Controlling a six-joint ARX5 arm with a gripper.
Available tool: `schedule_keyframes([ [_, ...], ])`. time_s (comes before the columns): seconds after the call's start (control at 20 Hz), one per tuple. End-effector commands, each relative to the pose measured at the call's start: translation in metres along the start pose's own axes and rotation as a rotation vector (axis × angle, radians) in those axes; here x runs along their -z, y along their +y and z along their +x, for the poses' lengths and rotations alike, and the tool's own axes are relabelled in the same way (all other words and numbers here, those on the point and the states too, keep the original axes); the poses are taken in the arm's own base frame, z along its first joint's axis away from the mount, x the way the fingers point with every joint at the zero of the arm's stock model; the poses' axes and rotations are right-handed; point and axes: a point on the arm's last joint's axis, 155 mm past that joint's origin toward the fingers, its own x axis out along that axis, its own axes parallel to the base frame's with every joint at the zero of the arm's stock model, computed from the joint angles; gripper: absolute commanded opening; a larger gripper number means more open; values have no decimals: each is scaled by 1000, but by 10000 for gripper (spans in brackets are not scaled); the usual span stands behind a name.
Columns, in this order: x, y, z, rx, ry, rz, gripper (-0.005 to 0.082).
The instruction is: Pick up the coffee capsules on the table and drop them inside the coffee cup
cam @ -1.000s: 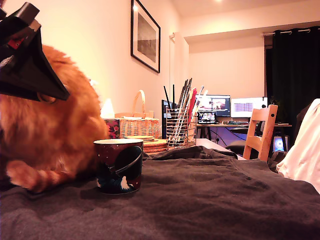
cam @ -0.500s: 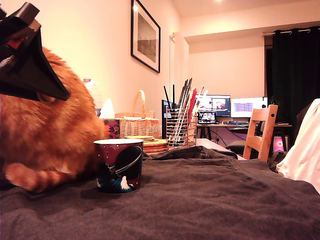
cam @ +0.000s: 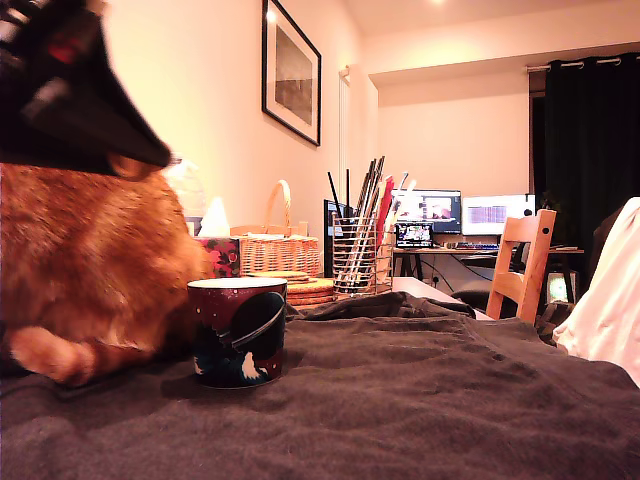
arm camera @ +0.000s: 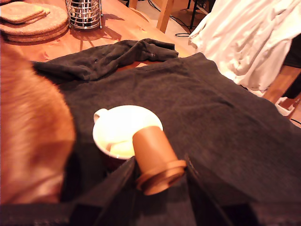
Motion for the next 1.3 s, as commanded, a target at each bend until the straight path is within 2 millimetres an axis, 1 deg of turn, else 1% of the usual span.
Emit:
schedule_keyframes([
  [0.0, 7, 0, 9, 2, 7, -8, 266],
  [0.35, -2, -4, 31, 11, -51, -34, 266],
  [0.65, 4, -3, 52, -17, -65, -56, 266],
  [0.8, 8, 1, 62, -46, -67, -55, 266],
  [0.85, 10, 3, 65, -54, -68, -82, 266],
  [1.05, 13, 9, 72, -85, -77, -88, 266],
  [1.25, 13, 14, 75, -113, -83, -98, 266],
])
